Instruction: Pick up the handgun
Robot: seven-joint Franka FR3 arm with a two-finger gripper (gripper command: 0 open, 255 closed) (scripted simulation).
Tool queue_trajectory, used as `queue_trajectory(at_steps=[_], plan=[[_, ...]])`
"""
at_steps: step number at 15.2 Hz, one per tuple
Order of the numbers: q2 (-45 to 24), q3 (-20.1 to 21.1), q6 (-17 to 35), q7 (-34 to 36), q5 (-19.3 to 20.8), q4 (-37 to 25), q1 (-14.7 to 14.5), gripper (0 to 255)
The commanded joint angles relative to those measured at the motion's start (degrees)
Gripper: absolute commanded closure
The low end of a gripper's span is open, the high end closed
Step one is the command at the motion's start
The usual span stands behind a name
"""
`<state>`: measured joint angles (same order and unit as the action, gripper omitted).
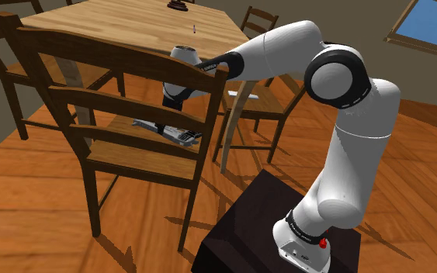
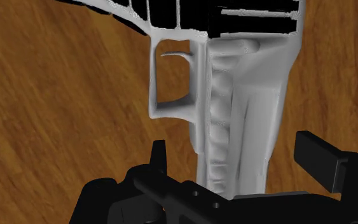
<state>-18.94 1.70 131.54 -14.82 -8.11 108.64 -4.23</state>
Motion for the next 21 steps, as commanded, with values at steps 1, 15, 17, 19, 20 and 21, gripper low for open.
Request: queue_trajectory(at_steps=[1, 15, 17, 19, 20, 21], plan=[[-0.66, 0.06, 1.18, -0.08, -0.09, 0.5, -0.06, 0], [0.56, 0.0, -0.74, 0.2, 0.08, -0.22, -0.06, 255], [1.31, -0.03, -2.04, 0.39, 0.19, -0.78, -0.06, 255], [2.04, -0.07, -3.36, 0.57, 0.29, -1.37, -0.05, 255], [2.38, -0.08, -4.02, 0.66, 0.34, -1.69, -0.05, 255], [2.72, -0.1, -4.68, 0.75, 0.39, -2.02, -0.05, 255]])
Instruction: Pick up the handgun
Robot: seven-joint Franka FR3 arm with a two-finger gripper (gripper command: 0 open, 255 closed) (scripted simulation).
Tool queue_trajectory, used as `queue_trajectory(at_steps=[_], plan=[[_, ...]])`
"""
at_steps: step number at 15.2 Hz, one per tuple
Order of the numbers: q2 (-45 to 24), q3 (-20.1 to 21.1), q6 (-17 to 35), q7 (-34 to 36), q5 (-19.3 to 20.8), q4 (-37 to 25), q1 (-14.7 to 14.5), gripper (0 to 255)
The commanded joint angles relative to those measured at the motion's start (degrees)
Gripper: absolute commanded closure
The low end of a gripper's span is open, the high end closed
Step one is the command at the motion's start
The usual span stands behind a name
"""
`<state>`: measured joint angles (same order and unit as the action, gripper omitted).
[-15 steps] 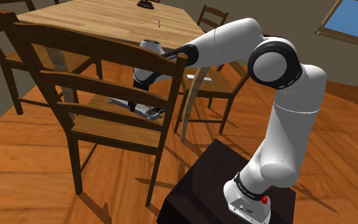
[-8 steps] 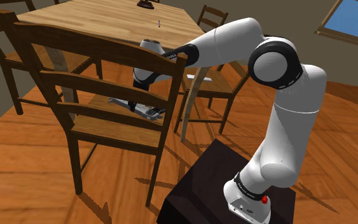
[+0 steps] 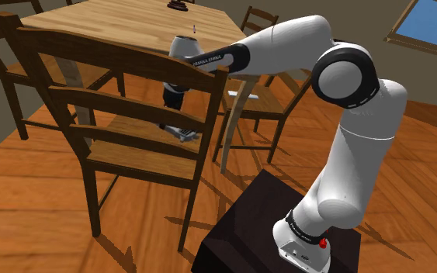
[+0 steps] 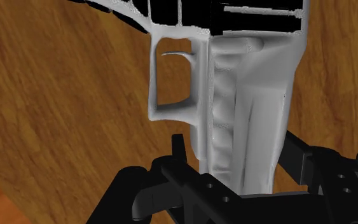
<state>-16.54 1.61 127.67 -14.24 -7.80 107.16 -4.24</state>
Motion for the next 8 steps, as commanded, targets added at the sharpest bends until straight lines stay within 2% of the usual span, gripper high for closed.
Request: queue_trajectory(at_steps=[1, 8], plan=[[0.65, -0.02, -1.48, 0.26, 0.13, -0.88, -0.03, 255], [2.18, -0.08, -4.97, 0.71, 0.37, -2.85, -0.01, 255]])
